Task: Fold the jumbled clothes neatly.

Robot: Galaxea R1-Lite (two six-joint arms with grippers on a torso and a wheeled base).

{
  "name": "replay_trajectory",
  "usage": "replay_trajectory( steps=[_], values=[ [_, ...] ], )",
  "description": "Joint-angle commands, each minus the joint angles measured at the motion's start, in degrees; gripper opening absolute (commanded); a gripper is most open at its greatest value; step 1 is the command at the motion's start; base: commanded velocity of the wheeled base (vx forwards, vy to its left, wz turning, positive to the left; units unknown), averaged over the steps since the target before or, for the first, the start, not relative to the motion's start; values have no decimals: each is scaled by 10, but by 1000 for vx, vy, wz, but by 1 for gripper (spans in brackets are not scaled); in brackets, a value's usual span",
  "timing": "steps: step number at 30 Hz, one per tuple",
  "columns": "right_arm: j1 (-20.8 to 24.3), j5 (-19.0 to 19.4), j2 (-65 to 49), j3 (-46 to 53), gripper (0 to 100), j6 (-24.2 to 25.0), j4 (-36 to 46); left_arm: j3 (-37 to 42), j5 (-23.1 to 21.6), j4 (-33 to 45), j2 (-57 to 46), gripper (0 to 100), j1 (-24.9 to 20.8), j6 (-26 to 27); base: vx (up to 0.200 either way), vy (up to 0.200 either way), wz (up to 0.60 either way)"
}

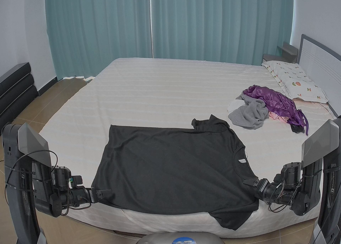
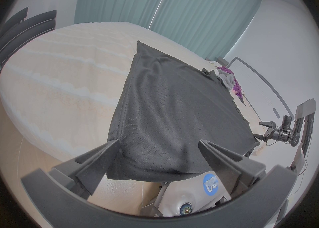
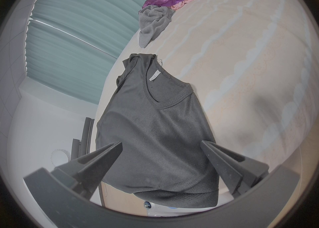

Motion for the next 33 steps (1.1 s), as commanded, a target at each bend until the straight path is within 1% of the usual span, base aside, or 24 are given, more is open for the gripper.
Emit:
replay_trajectory(
  steps=[1,8,14,23,33],
  values=[
    [0,0,1,0,100,1,-8,-2,5,0,10,100,2,0,0,0,0],
    [0,0,1,0,100,0,-8,4,13,0,9,100,4,1,0,0,0],
    [0,0,1,0,100,0,-8,14,14,0,8,100,11,18,0,0,0],
    [0,0,1,0,100,0,-8,25,14,-7,0,100,17,19,0,0,0],
    [0,0,1,0,100,0,-8,20,14,-12,6,100,19,19,0,0,0]
  ],
)
